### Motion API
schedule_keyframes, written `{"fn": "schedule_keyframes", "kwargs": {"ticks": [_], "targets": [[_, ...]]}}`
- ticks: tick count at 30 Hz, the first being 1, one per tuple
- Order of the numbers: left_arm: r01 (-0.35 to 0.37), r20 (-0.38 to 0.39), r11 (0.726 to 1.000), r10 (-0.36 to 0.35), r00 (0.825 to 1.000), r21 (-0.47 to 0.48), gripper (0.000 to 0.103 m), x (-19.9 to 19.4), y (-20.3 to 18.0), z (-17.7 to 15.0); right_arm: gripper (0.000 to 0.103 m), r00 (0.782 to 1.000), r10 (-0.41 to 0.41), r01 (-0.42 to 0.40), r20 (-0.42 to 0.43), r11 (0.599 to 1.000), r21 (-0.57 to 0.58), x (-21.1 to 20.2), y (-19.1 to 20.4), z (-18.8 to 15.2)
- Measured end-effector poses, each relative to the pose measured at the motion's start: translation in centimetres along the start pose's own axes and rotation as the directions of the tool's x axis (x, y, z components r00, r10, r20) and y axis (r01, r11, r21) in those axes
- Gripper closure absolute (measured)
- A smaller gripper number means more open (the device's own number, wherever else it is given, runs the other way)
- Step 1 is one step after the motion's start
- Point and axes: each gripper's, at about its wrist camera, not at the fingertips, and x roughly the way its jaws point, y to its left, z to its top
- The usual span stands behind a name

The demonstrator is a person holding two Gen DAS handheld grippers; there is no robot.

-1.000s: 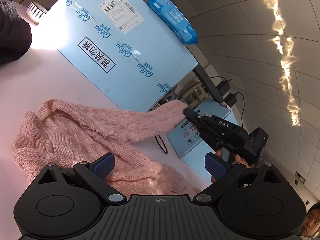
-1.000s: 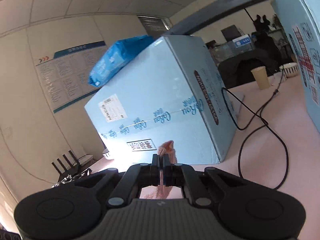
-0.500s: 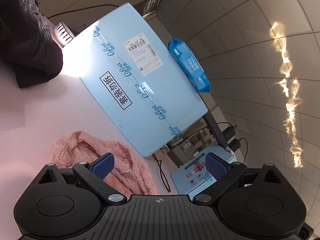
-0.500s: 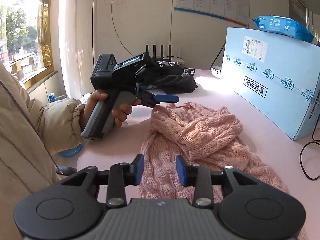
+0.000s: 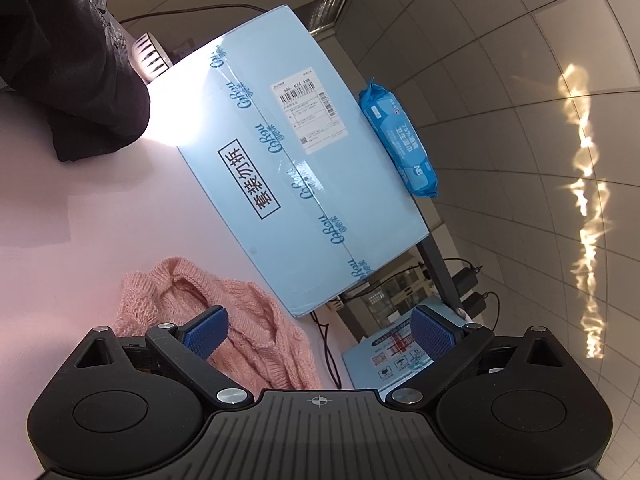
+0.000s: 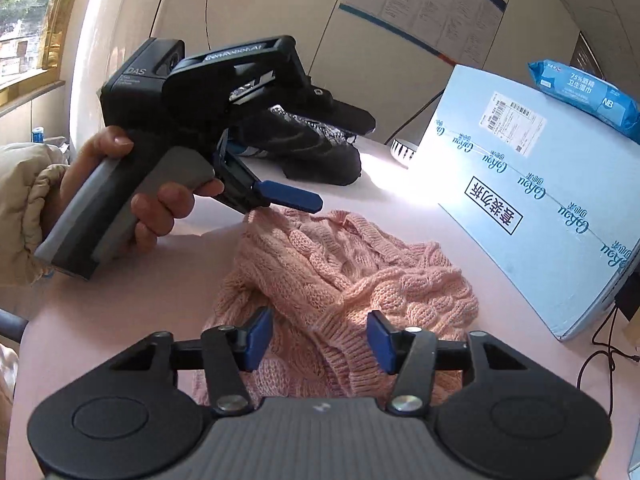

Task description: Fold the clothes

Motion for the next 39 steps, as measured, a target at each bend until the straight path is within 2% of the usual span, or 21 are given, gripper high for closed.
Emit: {"fn": "schedule_keyframes", "kwargs": {"ticks": [4, 9, 11, 13, 14, 17, 18, 20, 22, 23, 25, 26, 27, 29, 30, 31, 33, 35, 36, 37, 39], "targets": [[-0.006, 0.038, 1.000, 0.005, 0.999, 0.012, 0.004, -0.4, -0.1, 0.1, 0.095, 0.998, -0.006, 0.002, 0.055, 0.998, 0.068, -0.6, -1.1, -0.3], [-0.007, 0.057, 1.000, 0.007, 0.998, -0.005, 0.004, -0.8, 0.1, 0.2, 0.095, 0.994, 0.027, -0.027, 0.109, 1.000, 0.000, -3.3, -0.1, 0.6], [-0.010, 0.069, 1.000, 0.010, 0.998, -0.008, 0.004, -0.9, 0.2, 0.3, 0.095, 0.995, 0.052, -0.050, 0.082, 0.998, -0.028, -3.6, 0.7, 0.5], [-0.014, 0.074, 1.000, 0.015, 0.997, -0.010, 0.004, -1.0, 0.2, 0.4, 0.093, 0.998, 0.063, -0.063, -0.008, 0.998, -0.032, -2.0, 2.0, -0.4], [-0.015, 0.075, 1.000, 0.016, 0.997, -0.011, 0.004, -1.0, 0.2, 0.4, 0.088, 0.998, 0.049, -0.051, -0.042, 0.998, -0.034, -1.1, 2.6, -0.9], [-0.010, 0.081, 1.000, 0.011, 0.997, -0.017, 0.004, -1.1, 0.3, 0.4, 0.072, 1.000, 0.006, -0.006, -0.005, 0.998, -0.070, -1.2, 3.6, -1.3], [-0.008, 0.085, 1.000, 0.010, 0.996, -0.019, 0.003, -1.2, 0.3, 0.4, 0.060, 1.000, 0.024, -0.024, 0.006, 0.999, -0.045, -1.7, 3.4, -0.9], [-0.009, 0.084, 1.000, 0.011, 0.996, -0.030, 0.003, -1.2, 0.5, 0.4, 0.046, 0.994, 0.083, -0.085, 0.067, 0.996, 0.026, -3.0, 2.5, -0.3], [-0.012, 0.074, 0.999, 0.014, 0.997, -0.038, 0.003, -1.1, 0.6, 0.4, 0.035, 0.985, 0.117, -0.135, 0.127, 0.980, 0.148, -3.8, 1.3, 0.0], [-0.012, 0.071, 0.999, 0.015, 0.997, -0.040, 0.003, -1.0, 0.6, 0.4, 0.034, 0.985, 0.124, -0.147, 0.123, 0.970, 0.194, -3.6, 0.9, 0.0], [-0.008, 0.071, 0.999, 0.011, 0.997, -0.040, 0.003, -1.1, 0.6, 0.4, 0.034, 0.988, 0.151, -0.149, 0.010, 0.952, 0.267, -1.6, 0.6, -0.8], [-0.005, 0.072, 0.999, 0.008, 0.997, -0.039, 0.003, -1.1, 0.6, 0.4, 0.035, 0.988, 0.155, -0.145, -0.013, 0.951, 0.271, -1.0, 0.6, -1.3], [-0.003, 0.075, 0.999, 0.006, 0.997, -0.040, 0.003, -1.2, 0.6, 0.3, 0.035, 0.989, 0.145, -0.146, 0.023, 0.953, 0.267, -1.2, 0.6, -1.7], [0.001, 0.080, 0.999, 0.002, 0.997, -0.047, 0.003, -1.4, 0.7, 0.2, 0.035, 0.984, 0.158, -0.178, 0.087, 0.926, 0.334, -1.8, -0.1, -1.7], [0.001, 0.080, 0.999, 0.003, 0.997, -0.054, 0.003, -1.3, 0.8, 0.2, 0.033, 0.977, 0.162, -0.206, 0.142, 0.890, 0.406, -2.0, -1.1, -1.6], [-0.001, 0.078, 0.998, 0.005, 0.997, -0.061, 0.003, -1.3, 0.8, 0.2, 0.030, 0.976, 0.145, -0.203, 0.160, 0.867, 0.456, -1.8, -1.7, -1.4], [-0.006, 0.073, 0.998, 0.011, 0.997, -0.069, 0.003, -1.2, 0.9, 0.2, 0.028, 0.986, 0.103, -0.157, 0.132, 0.842, 0.516, -0.7, -2.7, -1.1], [-0.015, 0.082, 0.998, 0.021, 0.996, -0.066, 0.003, -1.3, 0.9, 0.1, 0.029, 0.996, 0.076, -0.091, 0.051, 0.854, 0.512, 1.2, -2.7, -1.1], [-0.018, 0.092, 0.998, 0.024, 0.996, -0.060, 0.003, -1.4, 0.8, 0.1, 0.029, 0.996, 0.069, -0.090, 0.060, 0.847, 0.524, 1.1, -2.9, -1.1], [-0.020, 0.101, 0.998, 0.026, 0.995, -0.054, 0.003, -1.5, 0.7, 0.1, 0.029, 0.994, 0.071, -0.103, 0.080, 0.828, 0.551, 0.8, -3.1, -1.2], [-0.020, 0.099, 0.999, 0.025, 0.995, -0.050, 0.003, -1.5, 0.7, 0.1, 0.029, 0.984, 0.052, -0.153, 0.170, 0.742, 0.653, -1.1, -4.1, -1.6]]}}
